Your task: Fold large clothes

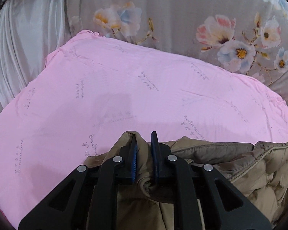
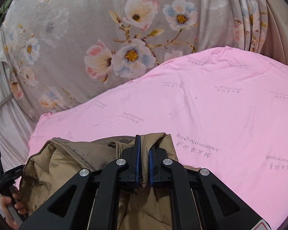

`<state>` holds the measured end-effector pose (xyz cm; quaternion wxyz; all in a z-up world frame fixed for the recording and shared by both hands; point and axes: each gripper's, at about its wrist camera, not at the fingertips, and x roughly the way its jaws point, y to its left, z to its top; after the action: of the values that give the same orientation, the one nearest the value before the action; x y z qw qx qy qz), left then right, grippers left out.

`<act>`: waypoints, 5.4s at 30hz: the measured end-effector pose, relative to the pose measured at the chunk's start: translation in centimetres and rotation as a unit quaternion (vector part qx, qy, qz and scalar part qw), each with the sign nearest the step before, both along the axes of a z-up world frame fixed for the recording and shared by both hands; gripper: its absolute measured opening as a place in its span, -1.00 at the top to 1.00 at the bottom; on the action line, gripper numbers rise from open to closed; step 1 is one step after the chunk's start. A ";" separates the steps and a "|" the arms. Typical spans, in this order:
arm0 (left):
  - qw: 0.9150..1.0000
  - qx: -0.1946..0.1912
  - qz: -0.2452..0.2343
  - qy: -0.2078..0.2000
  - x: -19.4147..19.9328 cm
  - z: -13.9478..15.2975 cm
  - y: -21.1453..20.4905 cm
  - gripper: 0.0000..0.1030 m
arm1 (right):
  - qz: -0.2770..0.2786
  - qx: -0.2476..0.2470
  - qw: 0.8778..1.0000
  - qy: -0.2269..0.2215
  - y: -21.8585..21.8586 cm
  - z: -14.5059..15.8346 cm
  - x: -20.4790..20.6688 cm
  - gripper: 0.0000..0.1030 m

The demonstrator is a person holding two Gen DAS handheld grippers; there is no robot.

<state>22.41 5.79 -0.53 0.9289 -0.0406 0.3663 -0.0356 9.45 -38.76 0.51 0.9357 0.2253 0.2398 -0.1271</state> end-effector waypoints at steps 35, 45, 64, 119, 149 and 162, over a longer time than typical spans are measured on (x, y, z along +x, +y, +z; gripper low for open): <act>0.996 0.020 -0.081 0.019 -1.3 0.0 -10.1 0.08 | 0.112 -0.109 0.986 0.063 11.2 0.4 6.3 0.92; 0.997 0.039 -0.063 0.036 1.8 -5.3 -11.4 0.06 | 0.092 -0.042 0.986 0.132 7.1 -5.8 10.1 1.00; 0.995 0.076 -0.053 0.020 1.9 -6.6 -12.6 0.06 | 0.088 -0.069 0.984 0.141 8.0 -6.9 10.7 1.00; 0.999 0.040 -0.025 -0.015 -11.8 -5.3 -6.0 -0.32 | 0.130 -0.044 0.989 0.059 17.5 -6.8 -1.9 0.72; 0.985 -0.144 0.088 0.041 -18.4 -5.2 10.1 -0.72 | 0.189 -0.039 0.980 0.055 21.6 -6.2 -8.1 0.71; 0.976 -0.202 0.041 0.065 -15.9 -6.4 6.0 0.15 | 0.209 -0.032 0.974 0.087 22.4 -8.0 -7.2 0.72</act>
<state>6.54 11.76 -6.91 0.8766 -0.2442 0.4090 -0.0681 2.30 -16.40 -7.50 0.9238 0.1280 0.3581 0.0441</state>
